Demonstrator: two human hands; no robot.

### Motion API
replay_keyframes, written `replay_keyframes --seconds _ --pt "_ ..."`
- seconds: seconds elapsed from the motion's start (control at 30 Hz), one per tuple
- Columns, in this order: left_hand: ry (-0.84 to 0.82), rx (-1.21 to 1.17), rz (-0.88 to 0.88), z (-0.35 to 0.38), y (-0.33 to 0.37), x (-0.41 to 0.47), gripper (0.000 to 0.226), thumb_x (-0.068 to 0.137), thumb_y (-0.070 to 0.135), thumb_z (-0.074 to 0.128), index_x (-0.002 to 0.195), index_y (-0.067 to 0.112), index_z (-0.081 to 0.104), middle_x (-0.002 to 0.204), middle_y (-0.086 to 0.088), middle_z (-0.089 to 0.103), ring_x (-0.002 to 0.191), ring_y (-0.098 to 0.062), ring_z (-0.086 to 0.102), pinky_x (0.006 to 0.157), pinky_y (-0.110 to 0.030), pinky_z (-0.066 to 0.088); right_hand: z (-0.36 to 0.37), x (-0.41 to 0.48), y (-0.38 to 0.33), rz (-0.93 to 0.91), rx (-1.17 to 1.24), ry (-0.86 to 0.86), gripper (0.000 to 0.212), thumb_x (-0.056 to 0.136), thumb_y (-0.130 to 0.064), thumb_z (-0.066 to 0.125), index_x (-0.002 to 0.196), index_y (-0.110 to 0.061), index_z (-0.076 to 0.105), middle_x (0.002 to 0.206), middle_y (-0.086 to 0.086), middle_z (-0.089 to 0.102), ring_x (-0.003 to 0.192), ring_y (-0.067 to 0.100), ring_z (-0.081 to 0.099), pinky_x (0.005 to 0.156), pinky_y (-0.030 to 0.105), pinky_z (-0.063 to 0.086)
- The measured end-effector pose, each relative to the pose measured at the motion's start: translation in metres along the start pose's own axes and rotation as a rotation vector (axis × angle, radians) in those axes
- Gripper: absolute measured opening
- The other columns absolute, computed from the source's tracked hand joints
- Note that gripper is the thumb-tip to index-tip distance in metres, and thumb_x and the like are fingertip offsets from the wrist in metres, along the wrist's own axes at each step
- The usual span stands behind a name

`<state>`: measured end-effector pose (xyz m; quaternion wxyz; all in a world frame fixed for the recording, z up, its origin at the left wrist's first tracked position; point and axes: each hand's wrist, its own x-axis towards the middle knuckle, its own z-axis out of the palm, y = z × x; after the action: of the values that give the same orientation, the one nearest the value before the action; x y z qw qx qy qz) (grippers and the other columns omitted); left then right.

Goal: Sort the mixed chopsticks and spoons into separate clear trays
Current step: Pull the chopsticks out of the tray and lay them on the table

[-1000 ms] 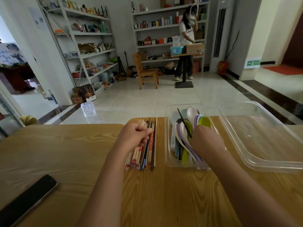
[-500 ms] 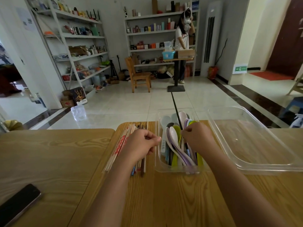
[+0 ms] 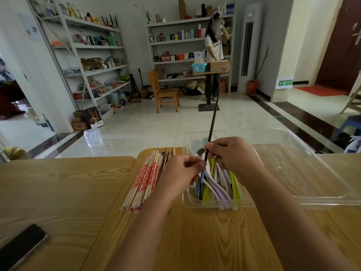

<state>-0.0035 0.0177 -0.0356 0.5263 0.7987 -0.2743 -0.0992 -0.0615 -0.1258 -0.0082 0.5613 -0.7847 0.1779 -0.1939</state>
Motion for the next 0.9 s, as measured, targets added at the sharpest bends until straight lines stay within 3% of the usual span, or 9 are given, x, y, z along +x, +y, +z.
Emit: replay_keyframes --seconds 0.23,0.37,0.47,0.6,0.73,0.83,0.9 --pt "-0.006 0.047 0.006 -0.011 0.0 0.001 0.01 0.094 0.026 0.064 0.099 0.02 0.071 0.074 0.005 0.069 0.056 0.002 0.06 0.057 -0.014 0.05 0.003 -0.001 -0.001 0.017 0.055 -0.031 0.033 0.095 -0.024 0.063 0.071 -0.004 0.072 0.056 0.006 0.057 0.048 0.014 0.038 0.047 0.024 0.034" --pt "0.139 0.163 -0.081 -0.048 -0.012 0.002 0.008 0.093 0.028 0.065 0.092 0.022 0.071 0.076 0.003 0.071 0.065 -0.011 0.067 0.067 -0.03 0.059 0.003 0.002 0.002 0.038 0.079 0.02 0.027 0.094 -0.023 0.064 0.076 -0.006 0.073 0.062 0.004 0.067 0.045 0.009 0.042 0.048 0.023 0.039" --pt "0.214 0.303 -0.215 -0.083 -0.034 0.004 0.015 0.092 0.022 0.065 0.084 0.011 0.07 0.078 -0.004 0.072 0.063 -0.018 0.066 0.067 -0.036 0.057 0.002 0.005 0.004 0.049 0.055 0.028 0.027 0.093 -0.025 0.066 0.075 -0.006 0.073 0.066 0.008 0.067 0.05 0.013 0.042 0.051 0.026 0.04" --pt "0.159 0.424 -0.411 -0.114 -0.064 0.006 0.012 0.09 0.014 0.065 0.085 0.004 0.07 0.075 -0.009 0.071 0.062 -0.016 0.069 0.07 -0.036 0.061 0.002 0.006 0.007 0.052 0.02 0.015 0.032 0.093 -0.027 0.065 0.072 -0.004 0.072 0.058 0.008 0.06 0.048 0.014 0.04 0.049 0.028 0.037" --pt "0.107 0.396 -0.535 -0.116 -0.079 0.011 0.011 0.087 0.008 0.069 0.079 0.001 0.069 0.066 -0.009 0.068 0.054 -0.016 0.065 0.056 -0.027 0.056 0.001 0.007 0.008 0.066 0.014 -0.006 0.029 0.094 -0.027 0.064 0.077 -0.005 0.071 0.047 -0.004 0.058 0.048 0.013 0.042 0.05 0.026 0.039" --pt "0.038 0.393 -0.577 -0.111 -0.082 0.011 0.013 0.087 0.011 0.07 0.077 0.002 0.068 0.059 -0.005 0.062 0.05 -0.016 0.057 0.056 -0.029 0.053 -0.001 0.008 0.009 0.054 0.023 -0.003 0.028 0.093 -0.026 0.065 0.075 -0.005 0.071 0.061 0.008 0.062 0.049 0.014 0.043 0.049 0.026 0.039" --pt "0.006 0.458 -0.566 -0.11 -0.081 0.009 0.019 0.088 0.023 0.071 0.08 0.006 0.067 0.068 -0.003 0.061 0.055 -0.016 0.051 0.055 -0.029 0.046 -0.003 0.008 0.01 0.045 0.024 0.005 0.028 0.093 -0.025 0.065 0.075 -0.004 0.071 0.065 0.013 0.061 0.049 0.015 0.041 0.048 0.025 0.039"
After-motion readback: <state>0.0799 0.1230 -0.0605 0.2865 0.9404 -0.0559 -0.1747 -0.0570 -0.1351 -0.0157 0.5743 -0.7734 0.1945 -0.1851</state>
